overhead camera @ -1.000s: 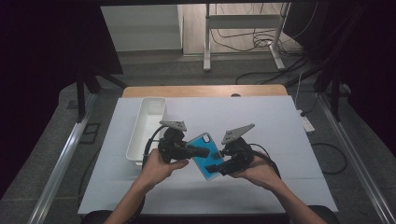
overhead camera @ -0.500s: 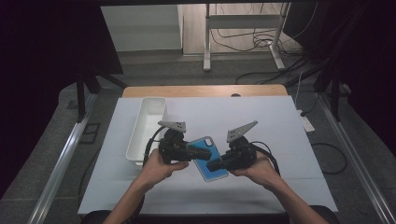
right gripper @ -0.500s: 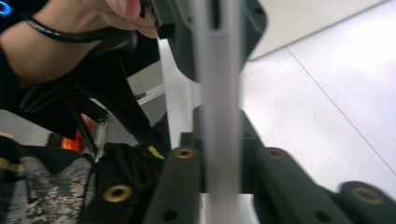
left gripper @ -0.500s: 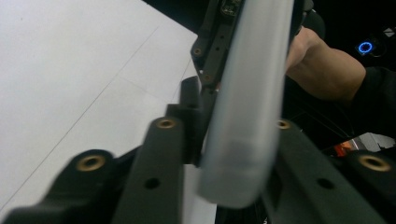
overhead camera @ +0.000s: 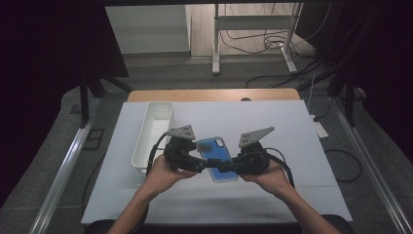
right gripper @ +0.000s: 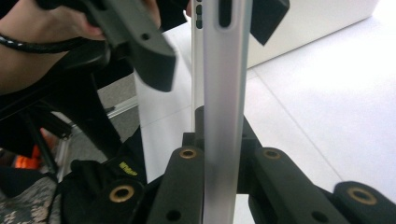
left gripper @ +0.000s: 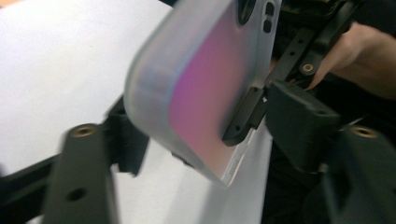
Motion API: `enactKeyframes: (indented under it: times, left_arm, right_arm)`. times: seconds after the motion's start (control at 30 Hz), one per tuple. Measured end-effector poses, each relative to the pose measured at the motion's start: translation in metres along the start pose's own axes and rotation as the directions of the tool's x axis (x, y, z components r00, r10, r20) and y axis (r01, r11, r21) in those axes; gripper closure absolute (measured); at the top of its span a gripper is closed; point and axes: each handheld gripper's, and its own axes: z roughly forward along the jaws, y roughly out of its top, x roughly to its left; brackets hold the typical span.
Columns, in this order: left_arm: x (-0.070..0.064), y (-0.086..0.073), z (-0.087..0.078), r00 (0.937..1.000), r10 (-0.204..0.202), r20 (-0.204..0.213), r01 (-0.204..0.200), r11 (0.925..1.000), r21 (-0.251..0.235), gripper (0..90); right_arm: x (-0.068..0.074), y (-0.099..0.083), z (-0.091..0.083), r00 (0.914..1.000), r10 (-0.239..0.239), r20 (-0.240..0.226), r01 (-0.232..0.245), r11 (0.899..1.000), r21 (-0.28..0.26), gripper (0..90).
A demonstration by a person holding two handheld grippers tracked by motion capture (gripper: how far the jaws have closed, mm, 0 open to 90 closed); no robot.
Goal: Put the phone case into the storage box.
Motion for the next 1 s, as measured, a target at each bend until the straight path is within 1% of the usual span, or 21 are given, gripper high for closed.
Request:
enactKeyframes:
  times: [0.03,0.07,0.13,0.2,0.27,0.33,0.37,0.43,0.57,0.6,0.77,0.83,0.9,1.0]
  left_arm:
    - [0.0,0.0,0.0,1.0,0.0,0.0,0.0,1.0,0.0,27.2]
    - [-0.0006,0.0002,0.0002,0.9999,0.004,-0.017,-0.004,1.0,0.003,27.2]
    - [-0.001,0.0002,0.0007,0.999,0.003,-0.046,-0.003,1.0,0.005,20.0]
    - [-0.0003,-0.0003,0.0009,0.9982,-0.008,-0.059,0.008,1.0,0.004,14.9]
    - [0.0013,-0.001,0.0007,0.9966,-0.035,-0.074,0.034,0.9994,-0.007,10.2]
    - [0.003,-0.002,-0.0001,0.9958,-0.039,-0.083,0.038,0.9993,-0.005,7.1]
    - [0.0036,-0.0024,-0.0006,0.995,-0.039,-0.092,0.039,0.9993,-0.004,5.4]
    - [0.0046,-0.0033,-0.0013,0.9925,-0.04,-0.116,0.041,0.9992,0.001,3.5]
    - [0.0068,-0.0046,-0.0025,0.9882,-0.056,-0.142,0.057,0.9984,0.0,2.0]
    - [0.0068,-0.0046,-0.0025,0.9882,-0.056,-0.142,0.057,0.9984,0.0,1.6]
    - [0.007,-0.0053,-0.0027,0.9789,-0.058,-0.196,0.061,0.998,0.012,0.0]
    - [0.0072,-0.0056,-0.0026,0.9757,-0.063,-0.21,0.068,0.9976,0.013,0.0]
    - [0.0073,-0.0056,-0.0025,0.9755,-0.066,-0.21,0.071,0.9974,0.014,0.0]
    - [0.0058,-0.0052,-0.0019,0.9731,-0.056,-0.223,0.063,0.9977,0.024,1.9]
  right_arm:
    - [0.0,0.0,0.0,1.0,0.0,0.0,0.0,1.0,0.0,85.4]
    - [-0.0001,-0.0001,-0.0007,0.9999,0.0,0.015,0.0,1.0,-0.007,85.4]
    - [0.0002,-0.0001,-0.0014,0.9991,-0.004,0.041,0.005,1.0,-0.009,85.4]
    - [0.0005,-0.0003,-0.0023,0.9979,-0.01,0.064,0.011,1.0,-0.015,85.4]
    - [0.0009,-0.0001,-0.0035,0.9959,-0.015,0.09,0.017,1.0,-0.018,85.4]
    - [0.0017,0.0001,-0.0048,0.9921,-0.024,0.123,0.027,0.999,-0.018,85.4]
    - [0.0019,0.0,-0.005,0.9908,-0.025,0.133,0.028,0.999,-0.021,85.4]
    - [0.0024,-0.0002,-0.0057,0.9875,-0.028,0.155,0.032,0.999,-0.024,85.4]
    - [0.0036,0.0002,-0.0068,0.9814,-0.033,0.189,0.04,0.999,-0.031,85.4]
    - [0.0038,0.0003,-0.0068,0.9806,-0.034,0.193,0.041,0.999,-0.031,85.4]
    - [0.0039,0.0002,-0.0065,0.978,-0.033,0.206,0.039,0.999,-0.029,85.4]
    - [0.0038,0.0,-0.0062,0.9774,-0.031,0.209,0.038,0.999,-0.029,85.4]
    - [0.0039,0.0001,-0.006,0.9756,-0.033,0.217,0.039,0.999,-0.026,85.4]
    - [0.0038,0.0,-0.0059,0.9747,-0.031,0.222,0.038,0.999,-0.028,85.4]
